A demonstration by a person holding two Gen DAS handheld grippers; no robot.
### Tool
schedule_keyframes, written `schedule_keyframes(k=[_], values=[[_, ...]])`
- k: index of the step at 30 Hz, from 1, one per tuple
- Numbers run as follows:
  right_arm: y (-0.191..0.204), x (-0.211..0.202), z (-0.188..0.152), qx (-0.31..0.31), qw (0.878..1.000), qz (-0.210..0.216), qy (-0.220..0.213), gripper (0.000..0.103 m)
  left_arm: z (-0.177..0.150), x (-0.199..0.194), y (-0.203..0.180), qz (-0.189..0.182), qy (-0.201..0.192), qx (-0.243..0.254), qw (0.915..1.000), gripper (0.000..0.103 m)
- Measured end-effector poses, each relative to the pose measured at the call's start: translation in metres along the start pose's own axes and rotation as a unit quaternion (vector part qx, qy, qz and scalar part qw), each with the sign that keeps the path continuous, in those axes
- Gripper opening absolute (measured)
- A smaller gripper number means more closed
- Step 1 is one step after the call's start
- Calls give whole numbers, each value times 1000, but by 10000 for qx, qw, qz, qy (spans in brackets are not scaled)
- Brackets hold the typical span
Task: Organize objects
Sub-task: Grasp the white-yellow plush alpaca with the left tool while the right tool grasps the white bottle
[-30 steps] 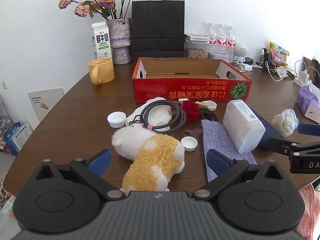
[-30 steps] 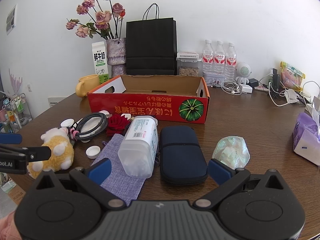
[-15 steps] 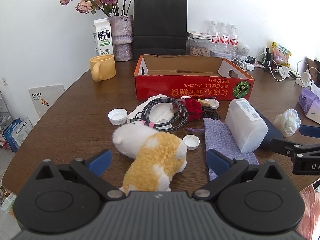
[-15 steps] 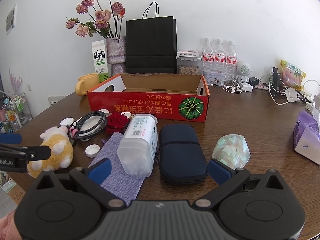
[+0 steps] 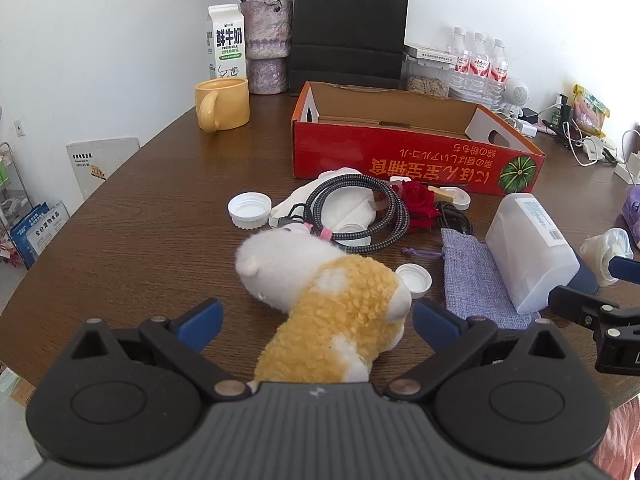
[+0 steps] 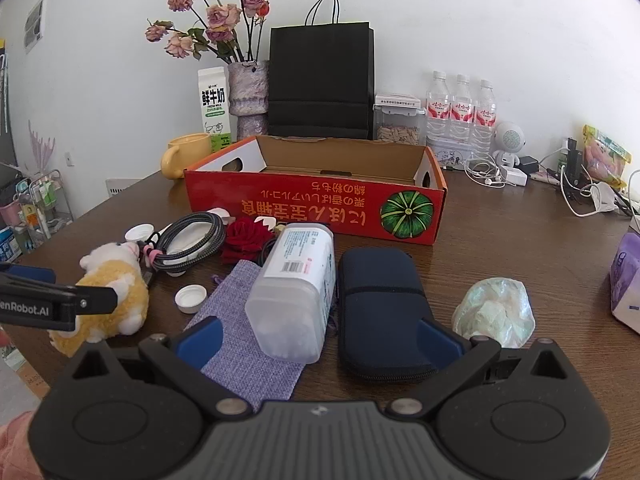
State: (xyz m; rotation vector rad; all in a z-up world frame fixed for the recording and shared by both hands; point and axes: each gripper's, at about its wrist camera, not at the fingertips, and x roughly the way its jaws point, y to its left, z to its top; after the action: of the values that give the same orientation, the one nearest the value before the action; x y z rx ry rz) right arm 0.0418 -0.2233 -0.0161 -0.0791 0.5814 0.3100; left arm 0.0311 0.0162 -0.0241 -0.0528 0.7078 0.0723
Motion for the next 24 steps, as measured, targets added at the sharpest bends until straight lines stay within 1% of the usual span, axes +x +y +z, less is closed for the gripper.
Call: schedule_keyframes(k=[10, 15, 19, 21, 22, 24], values=[[6, 25, 13, -125, 9999, -3, 29, 103, -3, 23, -3, -73, 283, 17, 9996, 103], [7, 35, 15, -160, 9999, -11, 63, 103, -3, 28, -1, -92, 334, -17, 9994, 103], [8, 43, 17, -194, 9997, -45, 102, 103, -3, 34, 3, -291, 427, -162, 9985, 93], [8, 47, 18, -199, 9997, -66, 120, 103, -4, 36, 3, -338, 436, -136, 9984, 84], [9, 48, 18, -201, 9997, -69, 126, 103, -3, 35, 1, -329, 400, -84, 9986, 74], [10, 50, 18, -217, 9996, -83, 135, 103, -2, 34, 0, -313, 370, -35, 9988, 70]])
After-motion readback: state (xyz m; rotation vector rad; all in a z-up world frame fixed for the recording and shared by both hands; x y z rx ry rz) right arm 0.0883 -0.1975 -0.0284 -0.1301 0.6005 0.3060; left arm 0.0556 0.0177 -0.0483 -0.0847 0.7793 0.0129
